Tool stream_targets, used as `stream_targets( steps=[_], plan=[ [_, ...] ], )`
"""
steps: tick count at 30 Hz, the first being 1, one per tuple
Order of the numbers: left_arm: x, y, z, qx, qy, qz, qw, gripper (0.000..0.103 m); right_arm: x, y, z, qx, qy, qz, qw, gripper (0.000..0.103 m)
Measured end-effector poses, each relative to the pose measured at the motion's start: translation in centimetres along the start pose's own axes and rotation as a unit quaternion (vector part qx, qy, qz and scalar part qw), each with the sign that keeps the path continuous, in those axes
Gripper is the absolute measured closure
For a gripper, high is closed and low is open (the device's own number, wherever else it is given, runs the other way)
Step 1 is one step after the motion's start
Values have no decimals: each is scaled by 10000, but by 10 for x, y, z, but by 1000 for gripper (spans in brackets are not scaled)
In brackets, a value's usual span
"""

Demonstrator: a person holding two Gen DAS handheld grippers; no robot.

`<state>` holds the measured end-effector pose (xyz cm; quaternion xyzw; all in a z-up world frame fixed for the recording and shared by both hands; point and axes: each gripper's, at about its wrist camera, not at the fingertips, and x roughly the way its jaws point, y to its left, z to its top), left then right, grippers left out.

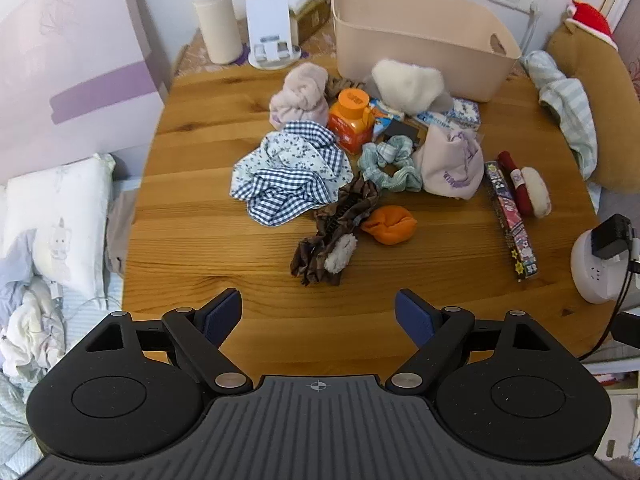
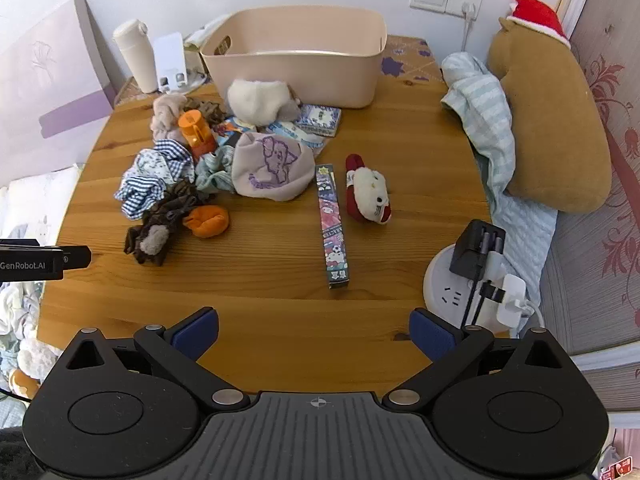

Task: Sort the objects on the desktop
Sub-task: 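Grasp the brown scrunchie with the left tool while the right tool grasps the printed card box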

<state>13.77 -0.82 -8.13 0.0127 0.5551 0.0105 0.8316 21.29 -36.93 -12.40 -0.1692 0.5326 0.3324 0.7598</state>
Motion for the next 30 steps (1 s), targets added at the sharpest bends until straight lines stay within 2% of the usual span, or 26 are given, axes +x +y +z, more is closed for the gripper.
stream_targets(
  steps=[8, 11, 15, 20, 26, 30],
  plan=[
    [37, 8, 25, 124, 192, -81, 9997, 18, 39, -3, 18, 216, 257, -123, 9994, 0],
    [47, 10, 33, 170, 222, -100, 9996, 18, 53, -5, 22, 356, 306, -300, 9984, 0],
    [60, 12, 39, 24, 270, -56, 9996, 18, 68, -10, 25, 588, 296, -381, 9971, 1],
    [73, 14, 44, 81, 70, -245, 9996, 18, 84, -11, 29, 377, 211, -603, 9972, 1],
    [95, 14, 45, 195, 119, -232, 9995, 18, 107, -10, 38, 117, 199, -499, 9985, 2],
    [110, 9, 43, 449, 143, -175, 9987, 18, 125, -10, 45, -98, 165, -466, 9987, 3]
  ],
)
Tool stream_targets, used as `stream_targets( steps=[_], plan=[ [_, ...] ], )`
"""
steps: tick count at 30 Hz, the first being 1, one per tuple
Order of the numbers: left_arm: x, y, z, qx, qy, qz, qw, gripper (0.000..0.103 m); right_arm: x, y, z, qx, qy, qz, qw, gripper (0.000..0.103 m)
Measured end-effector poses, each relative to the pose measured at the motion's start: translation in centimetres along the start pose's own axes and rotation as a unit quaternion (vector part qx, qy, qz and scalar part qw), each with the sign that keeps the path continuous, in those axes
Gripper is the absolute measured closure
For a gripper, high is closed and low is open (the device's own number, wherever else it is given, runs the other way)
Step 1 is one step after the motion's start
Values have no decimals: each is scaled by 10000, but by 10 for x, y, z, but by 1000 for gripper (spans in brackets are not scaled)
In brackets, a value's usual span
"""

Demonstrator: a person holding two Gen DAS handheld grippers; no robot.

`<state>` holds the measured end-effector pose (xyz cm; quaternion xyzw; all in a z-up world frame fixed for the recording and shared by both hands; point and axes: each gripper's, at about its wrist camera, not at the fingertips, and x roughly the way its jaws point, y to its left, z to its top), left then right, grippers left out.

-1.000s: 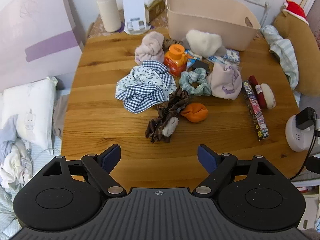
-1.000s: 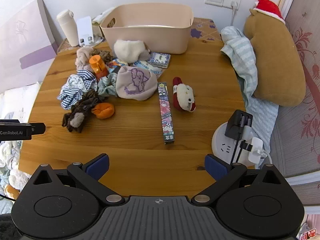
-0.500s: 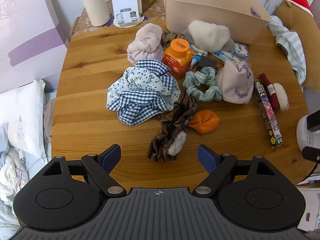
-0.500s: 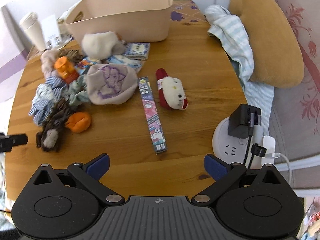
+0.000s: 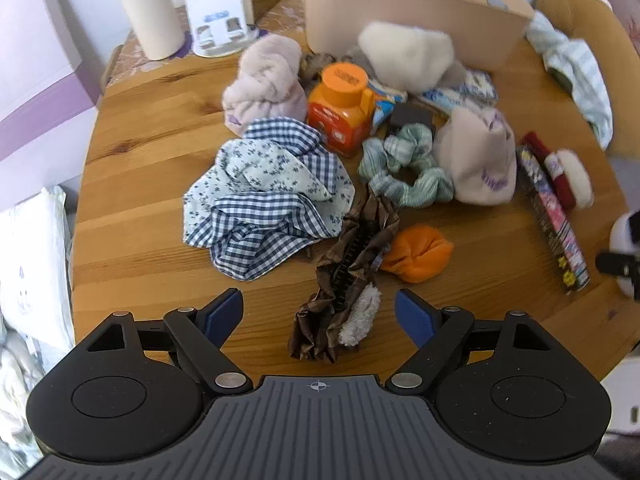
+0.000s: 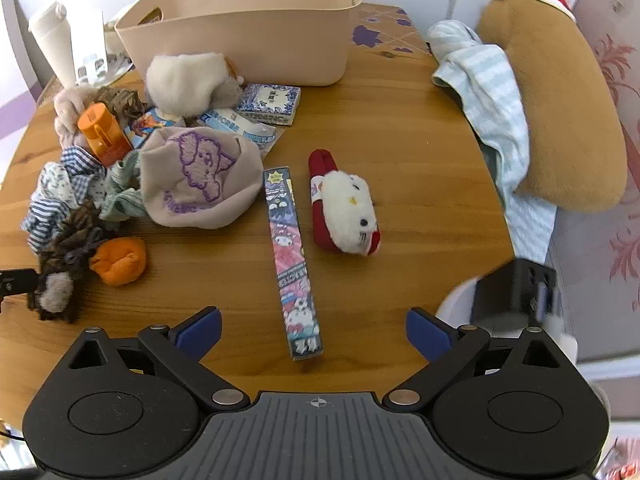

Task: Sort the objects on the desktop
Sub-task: 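Grasp the brown scrunchie with the left tool while the right tool grasps the printed card box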

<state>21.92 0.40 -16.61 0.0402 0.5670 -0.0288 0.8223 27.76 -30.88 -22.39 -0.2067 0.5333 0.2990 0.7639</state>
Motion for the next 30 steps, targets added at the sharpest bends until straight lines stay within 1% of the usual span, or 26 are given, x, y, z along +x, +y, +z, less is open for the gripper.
stream_targets(
  steps=[3, 5, 7, 9, 11, 12, 16, 18, 22, 23, 24, 25, 27, 29, 30],
  plan=[
    [9, -4, -2, 195, -50, 117, 9997, 18, 17, 1, 3, -204, 56, 161, 9996, 7],
    [13, -6, -3, 238, -67, 109, 9996, 18, 28, 2, 4, -297, 113, 258, 9992, 10],
    [19, -7, -3, 203, -44, 58, 9998, 18, 40, 2, 6, -313, 217, 336, 9987, 15],
    [26, -7, -4, 165, 32, 46, 9998, 22, 51, 2, 10, -202, 403, 375, 9983, 26],
    [32, -9, -4, 172, 90, 68, 9998, 27, 59, 1, 11, -172, 527, 449, 9975, 32],
    [35, -10, -3, 161, 111, 94, 9998, 28, 63, 2, 12, -197, 568, 467, 9971, 35],
    [45, -11, -1, 71, 115, 118, 9998, 33, 72, 5, 14, -311, 649, 525, 9960, 40],
    [51, -12, 3, 45, 170, 120, 9998, 40, 73, 6, 17, -398, 593, 531, 9960, 41],
    [57, -18, 10, 12, 217, 57, 9997, 50, 75, 8, 27, -558, 559, 600, 9951, 41],
    [60, -20, 12, 20, 252, 76, 9997, 55, 76, 10, 29, -623, 546, 590, 9948, 41],
    [62, -22, 14, 29, 294, 109, 9995, 61, 77, 13, 31, -699, 529, 554, 9946, 46],
    [65, -24, 16, 56, 347, 152, 9993, 62, 77, 15, 33, -798, 511, 512, 9942, 49],
    [65, -25, 17, 52, 332, 180, 9993, 64, 76, 20, 33, -945, 460, 486, 9933, 62],
    [65, -25, 17, 50, 316, 170, 9993, 65, 75, 21, 35, -999, 430, 503, 9928, 69],
    [65, -24, 16, 59, 298, 171, 9994, 67, 75, 22, 35, -1028, 410, 523, 9925, 74]
  ],
)
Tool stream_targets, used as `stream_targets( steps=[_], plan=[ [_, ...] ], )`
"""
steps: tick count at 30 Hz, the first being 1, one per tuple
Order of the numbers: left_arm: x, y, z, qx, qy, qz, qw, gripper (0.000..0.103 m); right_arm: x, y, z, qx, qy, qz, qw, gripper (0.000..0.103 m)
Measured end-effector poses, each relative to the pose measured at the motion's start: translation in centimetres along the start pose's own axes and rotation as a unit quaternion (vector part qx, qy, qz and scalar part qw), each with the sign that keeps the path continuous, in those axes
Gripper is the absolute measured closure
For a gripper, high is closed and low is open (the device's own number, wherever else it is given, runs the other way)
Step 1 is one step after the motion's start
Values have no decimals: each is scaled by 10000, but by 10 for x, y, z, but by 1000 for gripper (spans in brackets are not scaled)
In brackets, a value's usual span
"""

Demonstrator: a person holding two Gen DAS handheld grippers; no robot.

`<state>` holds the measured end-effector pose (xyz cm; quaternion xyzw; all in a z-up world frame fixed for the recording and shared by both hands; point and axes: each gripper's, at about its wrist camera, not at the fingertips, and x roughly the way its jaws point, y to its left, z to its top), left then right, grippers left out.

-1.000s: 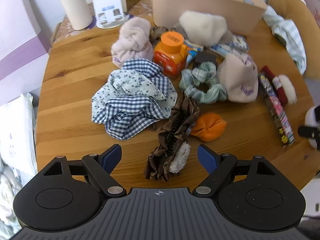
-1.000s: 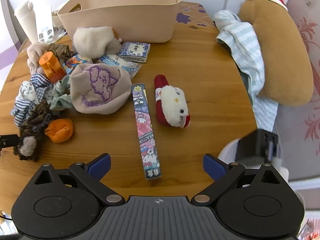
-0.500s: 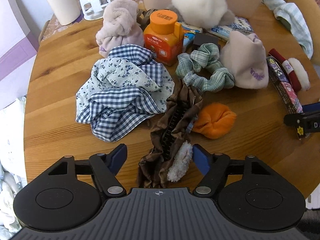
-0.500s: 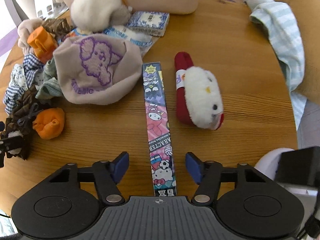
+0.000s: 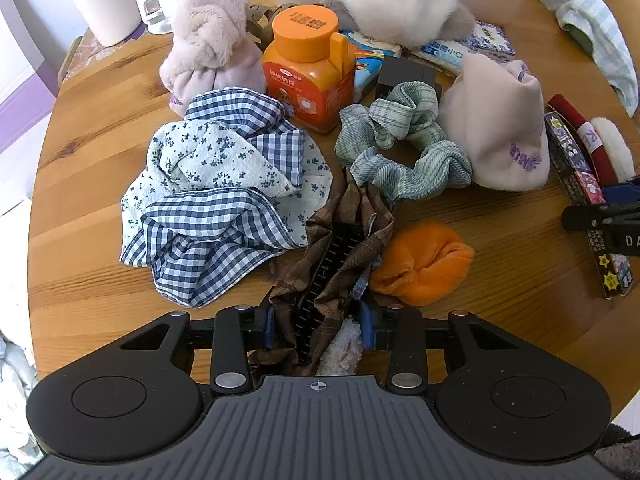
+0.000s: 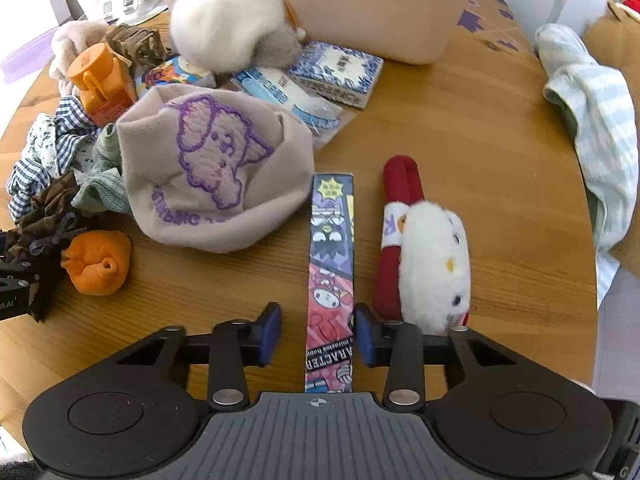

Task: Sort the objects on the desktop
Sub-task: 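Grasp the brown scrunchie with the left tool while the right tool grasps the printed card box, then lift both held items and carry them over the beige basket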

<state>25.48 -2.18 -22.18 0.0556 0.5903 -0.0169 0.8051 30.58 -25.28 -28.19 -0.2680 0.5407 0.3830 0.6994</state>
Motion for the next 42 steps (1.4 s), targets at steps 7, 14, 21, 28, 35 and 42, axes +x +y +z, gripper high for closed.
stream_targets(
  steps=[7, 14, 21, 28, 35, 42],
  plan=[
    [-3, 3, -4, 15, 0, 85, 10000, 70, -4, -2, -5, 3, 23, 64, 10000, 81],
    [-20, 8, -9, -208, -99, -1, 9997, 72, -26, -10, -7, -54, -142, 204, 9997, 82],
    [-49, 15, 0, -375, -399, 77, 9985, 72, -60, -15, 7, -121, -523, 475, 9974, 82],
    [-83, 21, 31, -558, -920, 148, 9941, 72, -89, -29, 40, 47, -1079, 545, 9927, 82],
    [-105, 16, 88, -376, -1534, 354, 9868, 72, -104, -48, 78, 61, -1491, 348, 9882, 82],
    [-111, 11, 155, -287, -1959, 403, 9794, 72, -111, -71, 123, 242, -1880, 344, 9813, 82]
  ],
)
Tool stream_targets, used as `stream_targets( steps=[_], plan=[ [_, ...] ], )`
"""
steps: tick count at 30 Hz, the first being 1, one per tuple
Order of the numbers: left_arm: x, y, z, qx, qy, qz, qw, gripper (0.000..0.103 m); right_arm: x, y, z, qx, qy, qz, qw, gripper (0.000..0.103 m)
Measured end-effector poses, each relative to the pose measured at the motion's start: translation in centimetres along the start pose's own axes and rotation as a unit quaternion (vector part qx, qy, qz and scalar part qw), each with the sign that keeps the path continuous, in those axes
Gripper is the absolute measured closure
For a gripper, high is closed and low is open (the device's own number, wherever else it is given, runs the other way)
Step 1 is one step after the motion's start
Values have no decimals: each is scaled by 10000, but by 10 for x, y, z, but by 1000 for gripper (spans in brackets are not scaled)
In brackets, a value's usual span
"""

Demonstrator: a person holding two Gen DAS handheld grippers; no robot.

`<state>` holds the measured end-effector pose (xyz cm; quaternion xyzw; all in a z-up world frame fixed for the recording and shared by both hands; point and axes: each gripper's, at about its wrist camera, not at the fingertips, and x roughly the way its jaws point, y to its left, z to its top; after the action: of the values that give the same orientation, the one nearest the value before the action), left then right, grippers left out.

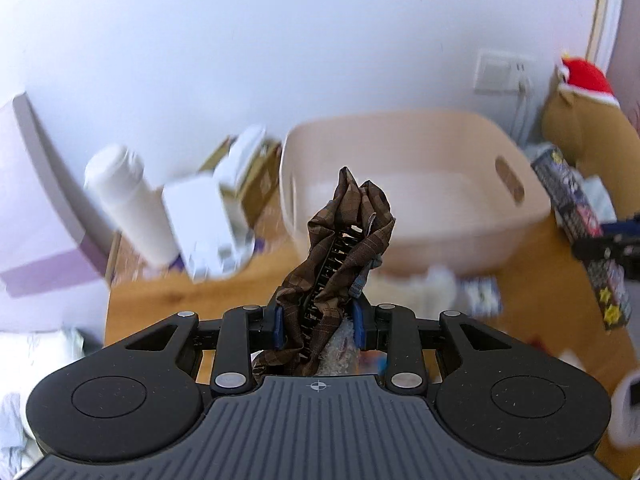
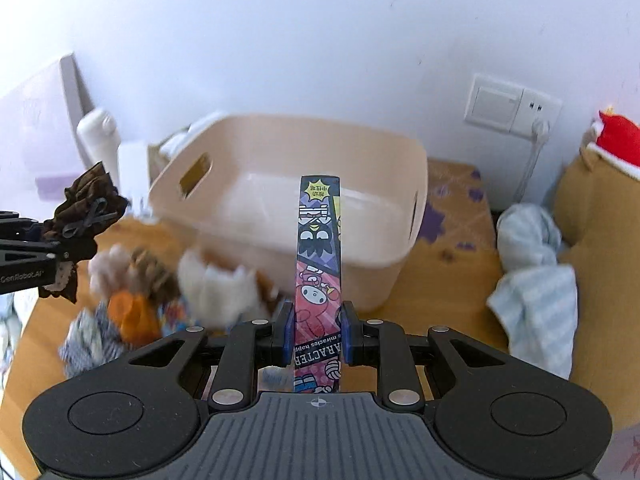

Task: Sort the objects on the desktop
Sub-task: 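Lift both held items and carry them over the beige basket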

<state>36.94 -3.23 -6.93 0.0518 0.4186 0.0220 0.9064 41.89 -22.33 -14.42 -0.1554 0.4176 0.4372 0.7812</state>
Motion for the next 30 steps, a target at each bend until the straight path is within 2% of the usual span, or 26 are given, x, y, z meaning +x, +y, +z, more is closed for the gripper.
stream_targets(
  steps=[3, 6, 11, 14, 19, 23, 26, 30],
  plan=[
    [11, -8, 27, -11, -136, -13, 9999, 72, 9, -5, 17, -10, -86, -14, 10000, 82],
    [24, -19, 46, 180, -280, 136, 9994, 72, 17, -16, 37, 112, -253, -67, 9996, 82],
    [53, -34, 72, 313, -266, 167, 9990, 72, 37, -28, 65, 121, -465, -147, 9987, 82],
    [76, -46, 84, 463, -179, 113, 9987, 72, 57, -35, 77, 141, -445, -153, 9988, 82],
    [113, -63, 93, 511, 33, 164, 9986, 72, 98, -41, 87, 410, -179, -60, 9990, 82],
    [151, -69, 92, 488, 431, 208, 9977, 72, 130, -35, 85, 291, 94, -52, 9995, 82],
    [172, -74, 86, 499, 805, 101, 9955, 71, 147, -34, 82, 290, 429, -2, 9987, 82],
    [185, -80, 76, 665, 1102, 158, 9916, 70, 162, -39, 74, 512, 765, 84, 9957, 82]
  ],
)
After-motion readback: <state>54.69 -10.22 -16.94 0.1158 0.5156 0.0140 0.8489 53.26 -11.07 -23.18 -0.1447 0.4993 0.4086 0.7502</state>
